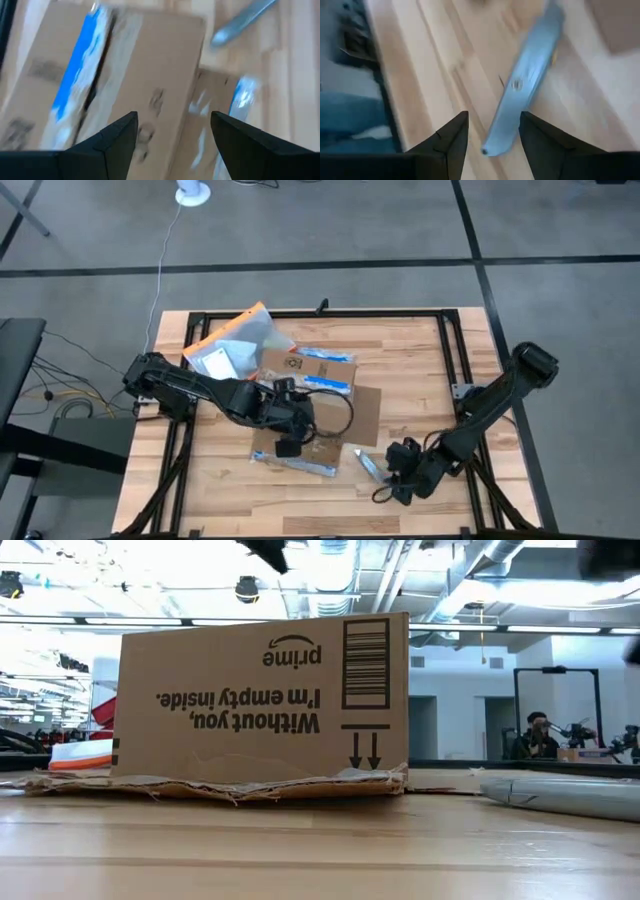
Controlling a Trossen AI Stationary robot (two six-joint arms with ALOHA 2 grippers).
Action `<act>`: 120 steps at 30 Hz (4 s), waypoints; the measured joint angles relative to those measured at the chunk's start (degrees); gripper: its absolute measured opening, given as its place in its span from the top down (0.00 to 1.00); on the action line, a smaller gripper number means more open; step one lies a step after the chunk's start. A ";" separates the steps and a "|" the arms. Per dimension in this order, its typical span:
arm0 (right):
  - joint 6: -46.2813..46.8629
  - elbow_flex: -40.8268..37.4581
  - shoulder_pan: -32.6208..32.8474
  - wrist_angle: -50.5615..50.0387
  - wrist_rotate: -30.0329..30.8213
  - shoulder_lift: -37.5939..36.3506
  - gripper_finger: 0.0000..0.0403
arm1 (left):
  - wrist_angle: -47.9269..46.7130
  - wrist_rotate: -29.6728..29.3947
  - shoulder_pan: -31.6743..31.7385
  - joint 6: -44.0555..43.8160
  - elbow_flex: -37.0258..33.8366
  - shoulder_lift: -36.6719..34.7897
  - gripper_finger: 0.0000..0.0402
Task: Unpack boxes
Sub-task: Break down the box using the silver cutter until it is completely flat
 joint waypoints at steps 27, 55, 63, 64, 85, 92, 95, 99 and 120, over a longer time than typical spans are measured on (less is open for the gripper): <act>5.68 0.09 -24.85 28.81 -0.59 6.09 0.60 | 20.87 8.08 7.54 -10.61 -41.98 -29.14 0.41; 12.28 0.14 -25.23 12.24 0.84 -5.05 0.60 | -0.96 -3.04 13.68 -0.53 -33.00 -39.99 0.41; 8.03 0.11 -28.20 34.92 -0.66 9.33 0.60 | 12.87 9.40 29.54 9.34 -45.76 -41.87 0.41; 7.64 0.11 -29.28 35.33 -0.51 9.93 0.60 | 15.83 10.94 30.40 9.92 -47.53 -41.76 0.41; -5.28 0.13 -48.01 6.03 -0.56 -6.91 0.60 | 44.28 23.43 8.27 -10.62 -51.58 -29.36 0.41; -3.58 0.20 -43.97 -9.33 -6.67 -17.26 0.60 | 29.05 18.29 6.15 -7.71 -41.44 -28.55 0.41; 0.98 0.20 -39.04 -12.55 -6.63 -20.73 0.60 | 20.00 11.59 7.02 -4.20 -36.87 -30.85 0.41; 2.81 0.22 -29.39 -4.95 -1.06 -20.81 0.60 | 13.71 0.32 11.86 2.98 -34.05 -34.17 0.41; 25.15 0.15 -21.31 19.65 8.75 9.59 0.60 | 39.67 23.44 40.33 22.02 -42.08 -20.12 0.41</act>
